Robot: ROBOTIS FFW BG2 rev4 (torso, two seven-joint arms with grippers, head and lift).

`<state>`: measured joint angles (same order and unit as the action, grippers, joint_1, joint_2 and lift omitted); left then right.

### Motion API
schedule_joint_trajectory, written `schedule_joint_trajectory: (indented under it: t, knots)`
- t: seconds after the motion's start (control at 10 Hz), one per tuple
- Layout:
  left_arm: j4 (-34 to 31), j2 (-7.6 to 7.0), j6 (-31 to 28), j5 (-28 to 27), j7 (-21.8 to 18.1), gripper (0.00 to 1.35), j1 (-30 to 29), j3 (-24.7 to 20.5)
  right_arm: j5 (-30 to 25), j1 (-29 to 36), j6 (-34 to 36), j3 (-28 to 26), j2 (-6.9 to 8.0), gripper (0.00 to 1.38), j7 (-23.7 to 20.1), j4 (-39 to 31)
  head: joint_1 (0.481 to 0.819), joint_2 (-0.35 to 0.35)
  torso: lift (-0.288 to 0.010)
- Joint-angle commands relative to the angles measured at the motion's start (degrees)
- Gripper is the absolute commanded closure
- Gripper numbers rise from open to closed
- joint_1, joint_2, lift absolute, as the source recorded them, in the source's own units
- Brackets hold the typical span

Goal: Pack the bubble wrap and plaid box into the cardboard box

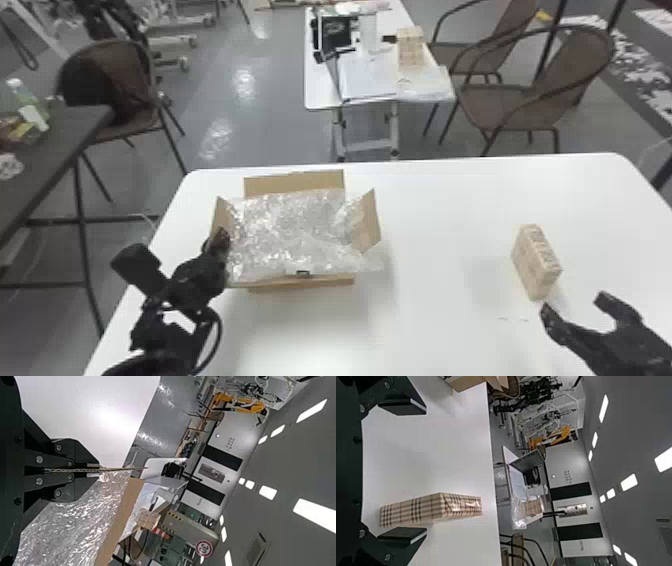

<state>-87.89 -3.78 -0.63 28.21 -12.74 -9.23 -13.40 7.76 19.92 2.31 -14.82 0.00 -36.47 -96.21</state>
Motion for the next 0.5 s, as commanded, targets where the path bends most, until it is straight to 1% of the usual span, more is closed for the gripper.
schedule_joint_trajectory:
  t: [0.0,0.2,0.3,0.4]
  knots:
    - [0.0,0.00,0.1,0.0,0.0,1.21,0.0,0.0,-1.0,0.2,-0.1,-2.6,0.05,0.22,0.1,0.2,0.695,0.117,-0.044]
    - [0.0,0.17,0.1,0.0,0.0,1.21,0.1,-0.1,-3.0,-1.1,0.0,-6.4,0.05,0.21,0.3,1.0,0.695,0.077,-0.044]
    - [0.0,0.17,0.1,0.0,0.0,1.21,0.1,0.0,-4.6,-2.2,1.0,-7.2,0.05,0.21,0.3,1.0,0.695,0.066,-0.044]
    - [0.0,0.17,0.1,0.1,0.0,1.21,0.1,0.0,-5.8,-3.1,1.7,-7.2,0.05,0.21,1.8,1.5,0.695,0.042,-0.044]
